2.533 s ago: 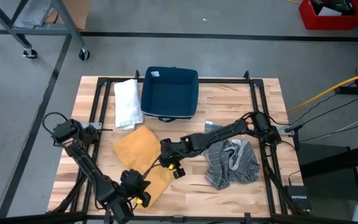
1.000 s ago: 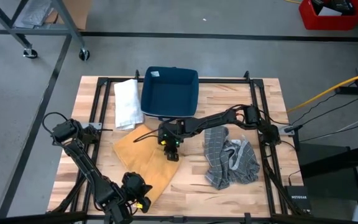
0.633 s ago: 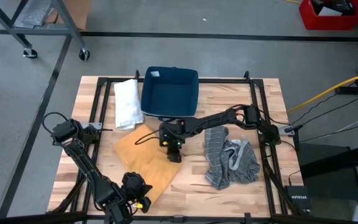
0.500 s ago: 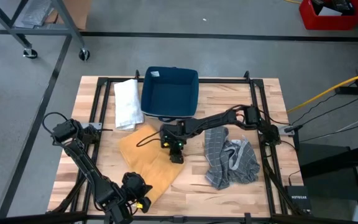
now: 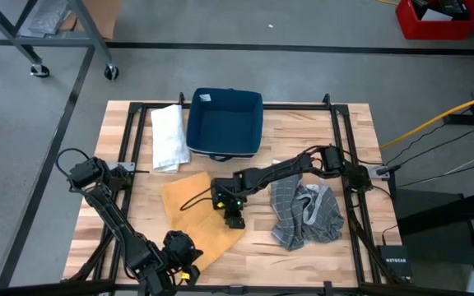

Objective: Fold towel
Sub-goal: Fold the yellow towel

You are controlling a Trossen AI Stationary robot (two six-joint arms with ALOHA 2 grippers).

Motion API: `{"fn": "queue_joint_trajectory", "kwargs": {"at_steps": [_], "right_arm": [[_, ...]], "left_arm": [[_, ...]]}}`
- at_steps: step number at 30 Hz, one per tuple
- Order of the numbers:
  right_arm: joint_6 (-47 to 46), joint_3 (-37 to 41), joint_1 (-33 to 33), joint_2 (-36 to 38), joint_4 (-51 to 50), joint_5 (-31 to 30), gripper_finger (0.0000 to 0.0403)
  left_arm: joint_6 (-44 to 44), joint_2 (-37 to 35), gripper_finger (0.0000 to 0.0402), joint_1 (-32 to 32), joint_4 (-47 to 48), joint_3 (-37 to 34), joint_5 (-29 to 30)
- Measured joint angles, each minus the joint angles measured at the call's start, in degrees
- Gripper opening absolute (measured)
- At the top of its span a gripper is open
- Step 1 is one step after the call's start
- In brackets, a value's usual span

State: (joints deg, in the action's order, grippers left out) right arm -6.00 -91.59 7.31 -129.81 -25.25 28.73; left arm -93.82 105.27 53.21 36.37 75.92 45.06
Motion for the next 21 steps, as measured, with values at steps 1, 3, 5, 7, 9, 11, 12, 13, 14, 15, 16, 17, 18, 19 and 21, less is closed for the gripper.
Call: {"fn": "queue_joint_trajectory", "kwargs": {"at_steps": [1,3,5,7,9,11,12,13,14,15,16,17,18,19,21], "right_arm": [[0.00,0.00,0.26,-0.11,0.06,0.30,0.0090],[-0.02,0.06,0.35,-0.17,-0.10,0.03,0.0058],[-0.04,0.11,0.22,-0.12,0.22,0.22,0.0022],[-0.02,0.17,0.20,0.06,0.69,0.07,0.0011],[-0.80,-0.33,-0.03,0.06,0.57,-0.58,0.0018],[-1.69,-0.82,-0.09,0.02,0.19,-1.03,0.0019],[-1.73,-0.98,-0.11,0.02,0.06,-1.13,0.0014],[-1.73,-1.12,-0.13,0.02,-0.13,-1.25,0.0009],[-1.68,-1.29,-0.15,0.00,-0.44,-1.27,0.0007],[-1.70,-1.49,-0.15,0.00,-0.72,-1.31,0.0007],[-1.74,-1.70,-0.15,-0.04,-1.09,-1.35,0.0008],[-1.91,-1.98,-0.15,-0.06,-1.58,-1.47,0.0010],[-2.12,-2.15,-0.15,-0.07,-2.02,-1.76,0.0011],[-2.25,-2.16,-0.15,-0.07,-2.25,-2.13,0.0009],[-2.34,-2.19,-0.15,0.12,-2.86,-2.86,0.0005]], "left_arm": [[-0.15,0.00,0.0000,0.00,-0.01,0.00,0.01],[-0.28,0.00,0.0000,0.07,0.03,0.00,0.00],[-0.24,0.00,0.0000,0.28,0.07,0.00,0.03],[-0.24,0.02,0.0000,0.34,0.18,0.00,0.02],[-0.24,0.02,0.0000,0.44,0.18,0.00,0.02],[-0.24,0.02,0.0000,0.42,0.25,0.00,0.02],[-0.24,0.02,0.0000,0.42,0.23,0.00,0.02],[-0.24,0.02,0.0000,0.42,0.31,0.00,0.02],[-0.24,0.02,0.0000,0.37,0.38,0.00,0.03],[-0.24,0.02,0.0000,0.37,0.40,0.00,0.04],[-0.26,0.02,0.0000,0.35,0.42,0.00,0.04],[-0.25,0.02,0.0000,0.37,0.45,0.00,0.04],[-0.24,0.02,0.0000,0.37,0.44,0.00,0.04],[-0.25,0.02,0.0000,0.37,0.46,0.00,0.04],[-0.25,0.02,0.0000,0.37,0.45,0.00,0.04]]}}
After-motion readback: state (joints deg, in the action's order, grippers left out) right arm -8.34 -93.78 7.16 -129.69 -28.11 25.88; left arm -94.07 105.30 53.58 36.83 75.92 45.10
